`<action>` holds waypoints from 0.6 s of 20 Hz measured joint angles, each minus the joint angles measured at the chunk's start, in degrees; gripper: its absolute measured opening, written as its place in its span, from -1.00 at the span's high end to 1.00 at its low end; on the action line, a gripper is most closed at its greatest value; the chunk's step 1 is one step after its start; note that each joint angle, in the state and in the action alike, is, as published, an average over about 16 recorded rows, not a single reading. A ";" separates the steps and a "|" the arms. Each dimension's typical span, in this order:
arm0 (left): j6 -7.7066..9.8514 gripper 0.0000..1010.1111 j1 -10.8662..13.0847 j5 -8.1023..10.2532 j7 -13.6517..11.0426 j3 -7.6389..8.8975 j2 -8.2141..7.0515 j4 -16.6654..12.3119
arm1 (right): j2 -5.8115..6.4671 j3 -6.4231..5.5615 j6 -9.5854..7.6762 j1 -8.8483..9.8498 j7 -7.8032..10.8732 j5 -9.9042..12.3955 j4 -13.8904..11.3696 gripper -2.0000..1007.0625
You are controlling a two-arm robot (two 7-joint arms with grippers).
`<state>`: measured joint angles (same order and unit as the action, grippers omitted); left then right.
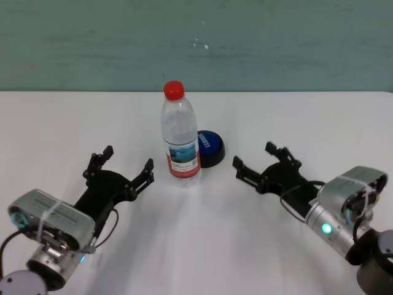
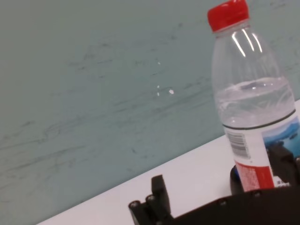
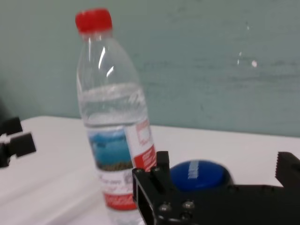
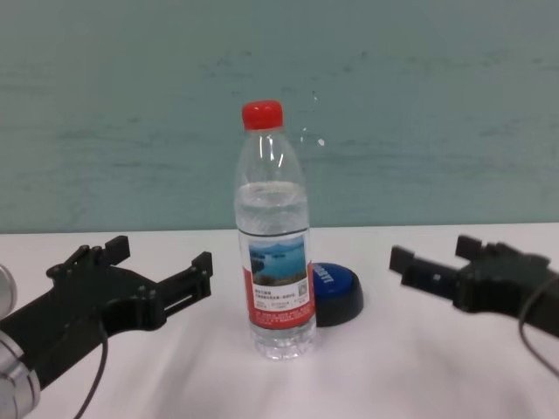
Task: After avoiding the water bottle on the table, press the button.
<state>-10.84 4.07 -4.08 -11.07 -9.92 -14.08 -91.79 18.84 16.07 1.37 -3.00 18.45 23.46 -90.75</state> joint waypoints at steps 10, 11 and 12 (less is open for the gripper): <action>0.00 -0.98 0.00 0.00 0.00 0.00 0.00 0.00 | -1.13 0.92 2.65 0.24 -0.16 -3.29 2.07 -0.99; 0.00 -0.98 0.00 0.00 0.00 0.00 0.00 0.00 | -1.17 0.89 2.90 0.35 -0.10 -3.54 2.09 -0.99; 0.00 -0.98 0.00 0.00 0.00 0.00 0.00 0.00 | -1.21 0.87 3.14 0.47 -0.02 -3.77 2.09 -0.99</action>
<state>-10.84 4.07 -4.08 -11.07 -9.92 -14.08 -91.79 17.63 16.93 4.51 -2.53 18.43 19.68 -88.66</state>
